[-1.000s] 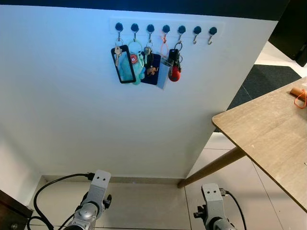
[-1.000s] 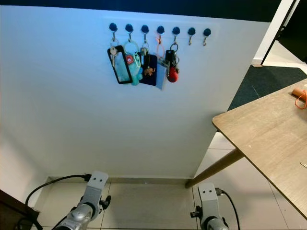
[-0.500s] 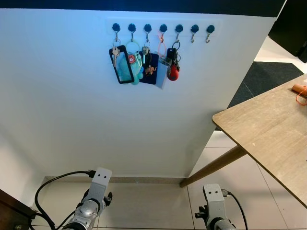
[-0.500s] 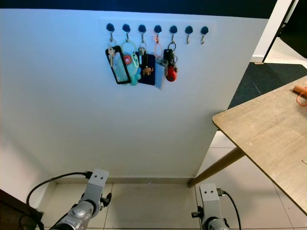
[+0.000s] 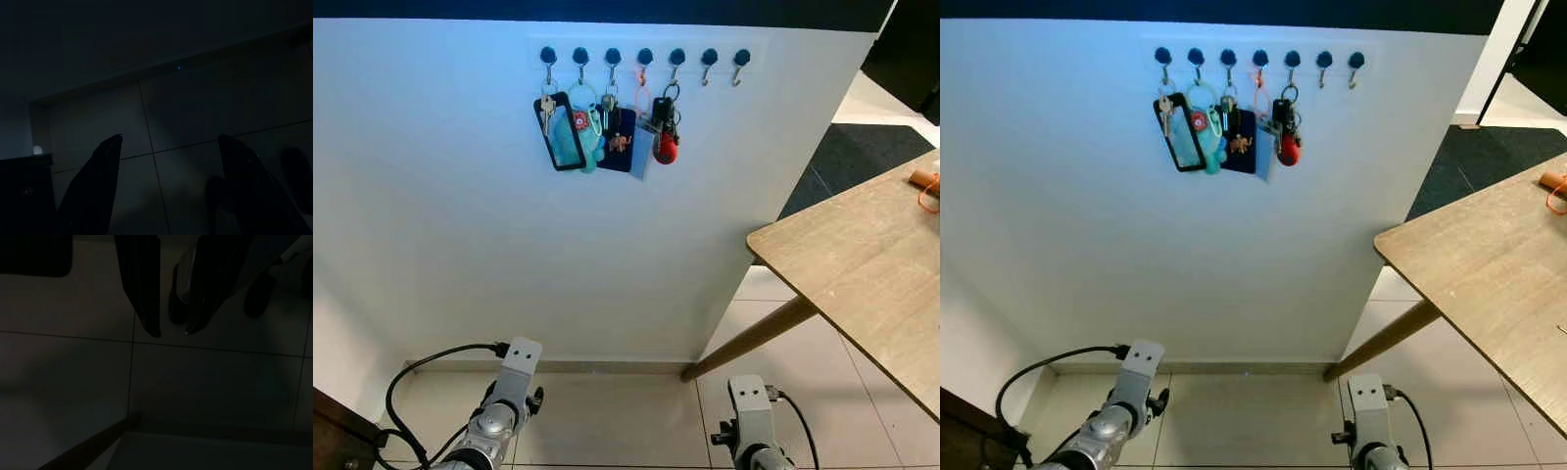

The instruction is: Hang keys on a hook

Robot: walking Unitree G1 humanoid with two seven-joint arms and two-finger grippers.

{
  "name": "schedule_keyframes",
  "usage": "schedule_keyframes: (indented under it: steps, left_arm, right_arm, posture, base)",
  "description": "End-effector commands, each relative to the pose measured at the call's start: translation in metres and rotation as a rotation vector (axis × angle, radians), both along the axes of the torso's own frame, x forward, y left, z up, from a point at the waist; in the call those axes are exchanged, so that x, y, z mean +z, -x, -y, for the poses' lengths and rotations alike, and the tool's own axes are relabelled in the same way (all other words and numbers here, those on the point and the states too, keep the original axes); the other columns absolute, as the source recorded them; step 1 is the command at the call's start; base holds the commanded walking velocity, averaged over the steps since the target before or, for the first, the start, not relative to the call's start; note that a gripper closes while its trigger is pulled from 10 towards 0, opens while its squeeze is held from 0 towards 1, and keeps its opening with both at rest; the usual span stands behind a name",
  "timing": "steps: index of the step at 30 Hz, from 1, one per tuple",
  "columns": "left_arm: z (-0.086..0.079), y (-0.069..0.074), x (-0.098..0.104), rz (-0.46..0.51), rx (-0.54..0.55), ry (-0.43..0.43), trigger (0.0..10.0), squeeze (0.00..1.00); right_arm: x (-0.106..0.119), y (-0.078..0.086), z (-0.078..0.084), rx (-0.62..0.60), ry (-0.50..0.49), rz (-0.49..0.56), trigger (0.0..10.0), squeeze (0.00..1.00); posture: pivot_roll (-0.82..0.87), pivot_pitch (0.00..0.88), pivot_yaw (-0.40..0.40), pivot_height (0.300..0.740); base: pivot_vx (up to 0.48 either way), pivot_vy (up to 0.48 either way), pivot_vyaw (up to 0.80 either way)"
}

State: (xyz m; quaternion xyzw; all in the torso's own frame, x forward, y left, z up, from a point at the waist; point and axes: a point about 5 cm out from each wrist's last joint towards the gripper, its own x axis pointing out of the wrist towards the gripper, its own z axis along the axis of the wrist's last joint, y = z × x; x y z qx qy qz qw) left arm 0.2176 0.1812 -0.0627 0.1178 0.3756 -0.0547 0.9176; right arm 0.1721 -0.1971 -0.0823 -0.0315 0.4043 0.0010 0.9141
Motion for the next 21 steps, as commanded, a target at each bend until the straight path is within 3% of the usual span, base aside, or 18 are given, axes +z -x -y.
schedule_keyframes:
  steps: [1,5,15,21]
  left_arm:
    - [0.001,0.005,-0.004,-0.025,-0.005,0.004,10.0,0.00]
    - [0.003,0.001,-0.002,-0.022,-0.011,0.006,10.0,0.00]
    - [0.007,-0.005,0.002,-0.009,-0.022,0.010,10.0,0.00]
    - [0.004,-0.006,0.002,-0.015,0.005,0.007,10.0,0.00]
  right_arm:
    - [-0.001,0.003,0.003,-0.031,-0.003,-0.001,10.0,0.00]
    - [0.000,0.002,0.005,-0.100,-0.021,0.008,10.0,0.00]
    - [0.000,0.003,0.009,-0.074,0.001,0.004,10.0,0.00]
    - [0.006,-0.005,0.019,-0.211,-0.018,0.055,10.0,0.00]
  posture:
    - [0.04,0.000,-0.020,0.740]
    - [0.04,0.000,-0.017,0.740]
    - [0.03,0.000,-0.012,0.740]
    - [0.03,0.000,0.001,0.740]
  base:
    - [0.000,0.000,0.00]
    - [0.000,0.000,0.00]
    - [0.000,0.000,0.00]
    - [0.000,0.000,0.00]
